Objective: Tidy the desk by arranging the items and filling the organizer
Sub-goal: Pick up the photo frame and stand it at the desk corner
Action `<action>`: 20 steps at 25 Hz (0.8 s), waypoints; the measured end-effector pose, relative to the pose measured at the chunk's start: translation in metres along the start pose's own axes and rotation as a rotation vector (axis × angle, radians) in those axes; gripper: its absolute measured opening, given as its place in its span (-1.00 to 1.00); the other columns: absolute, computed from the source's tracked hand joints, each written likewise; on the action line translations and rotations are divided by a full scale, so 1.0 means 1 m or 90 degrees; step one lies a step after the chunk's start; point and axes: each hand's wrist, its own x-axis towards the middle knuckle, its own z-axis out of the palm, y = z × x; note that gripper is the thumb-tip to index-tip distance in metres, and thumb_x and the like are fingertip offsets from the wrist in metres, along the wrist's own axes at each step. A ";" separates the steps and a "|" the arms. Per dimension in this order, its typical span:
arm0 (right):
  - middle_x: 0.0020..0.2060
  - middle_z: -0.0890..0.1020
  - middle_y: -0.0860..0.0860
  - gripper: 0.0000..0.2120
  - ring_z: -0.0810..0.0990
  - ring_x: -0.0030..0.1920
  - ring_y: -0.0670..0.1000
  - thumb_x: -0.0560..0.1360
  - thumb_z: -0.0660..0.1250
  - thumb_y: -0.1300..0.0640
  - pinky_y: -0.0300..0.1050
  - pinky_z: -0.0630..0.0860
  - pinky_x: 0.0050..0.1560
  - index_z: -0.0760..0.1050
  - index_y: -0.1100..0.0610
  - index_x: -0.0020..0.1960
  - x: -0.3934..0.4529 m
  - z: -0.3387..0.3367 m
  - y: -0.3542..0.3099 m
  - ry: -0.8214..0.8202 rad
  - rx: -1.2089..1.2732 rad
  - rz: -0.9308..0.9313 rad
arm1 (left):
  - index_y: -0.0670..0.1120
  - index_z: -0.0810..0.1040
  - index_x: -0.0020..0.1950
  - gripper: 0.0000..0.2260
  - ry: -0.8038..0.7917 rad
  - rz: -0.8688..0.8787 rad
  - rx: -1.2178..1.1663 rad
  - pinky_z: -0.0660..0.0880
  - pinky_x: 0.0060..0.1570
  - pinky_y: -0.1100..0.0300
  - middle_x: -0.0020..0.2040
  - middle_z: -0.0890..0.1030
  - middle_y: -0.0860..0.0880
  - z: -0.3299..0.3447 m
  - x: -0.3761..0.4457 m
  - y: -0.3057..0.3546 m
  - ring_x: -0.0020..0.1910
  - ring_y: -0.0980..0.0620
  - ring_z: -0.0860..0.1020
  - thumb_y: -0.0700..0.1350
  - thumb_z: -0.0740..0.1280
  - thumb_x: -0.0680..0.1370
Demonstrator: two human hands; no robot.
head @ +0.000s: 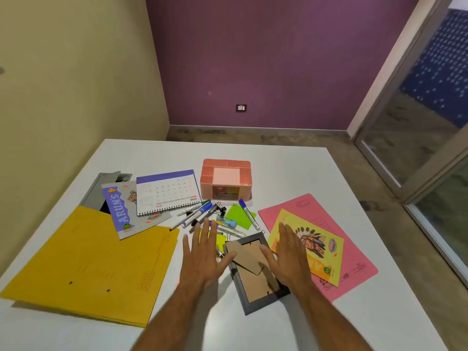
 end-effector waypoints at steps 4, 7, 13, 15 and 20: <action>0.22 0.52 0.09 -0.30 0.49 0.20 0.09 0.49 0.02 -0.39 0.02 0.49 0.12 0.34 0.12 0.37 -0.013 0.016 0.016 -0.045 0.164 0.150 | -0.05 0.05 0.59 -0.15 -0.165 -0.194 -0.284 0.14 0.50 -0.05 0.60 0.10 -0.07 0.029 -0.021 0.008 0.55 -0.09 0.12 0.43 0.14 0.47; -0.23 0.57 0.01 -0.39 0.53 -0.20 -0.02 0.50 -0.02 -0.37 -0.10 0.41 -0.20 0.51 0.13 -0.09 -0.015 0.025 0.022 -0.102 0.262 0.224 | -0.11 0.19 0.55 -0.17 -0.215 -0.356 -0.468 0.27 0.43 -0.05 0.53 0.26 -0.13 0.052 -0.030 0.019 0.48 -0.11 0.28 0.37 0.27 0.47; -0.41 0.46 0.05 -0.41 0.43 -0.35 0.00 0.60 -0.02 -0.26 -0.11 0.29 -0.28 0.36 0.14 -0.37 -0.010 0.026 0.017 -0.167 0.305 0.259 | -0.07 0.41 0.40 -0.39 -0.274 -0.393 -0.614 0.44 0.22 0.09 0.35 0.52 -0.06 0.059 -0.031 0.049 0.25 -0.05 0.52 0.29 0.31 0.50; -0.36 0.55 0.16 -0.38 0.45 -0.31 0.00 0.61 -0.01 -0.23 -0.11 0.30 -0.26 0.48 0.22 -0.31 -0.009 0.028 0.017 -0.176 0.326 0.275 | -0.03 0.46 0.34 -0.47 -0.253 -0.404 -0.645 0.48 0.14 0.10 0.26 0.58 -0.02 0.057 -0.029 0.052 0.17 -0.01 0.56 0.26 0.32 0.50; -0.45 0.35 0.00 -0.64 0.34 -0.40 -0.04 0.56 0.26 0.11 -0.15 0.23 -0.35 0.28 0.10 -0.39 -0.007 0.023 0.013 -0.227 0.337 0.307 | -0.04 0.49 0.33 -0.58 -0.189 -0.452 -0.729 0.50 -0.15 0.28 0.22 0.60 -0.02 0.050 -0.026 0.056 0.04 0.10 0.59 0.07 0.40 0.52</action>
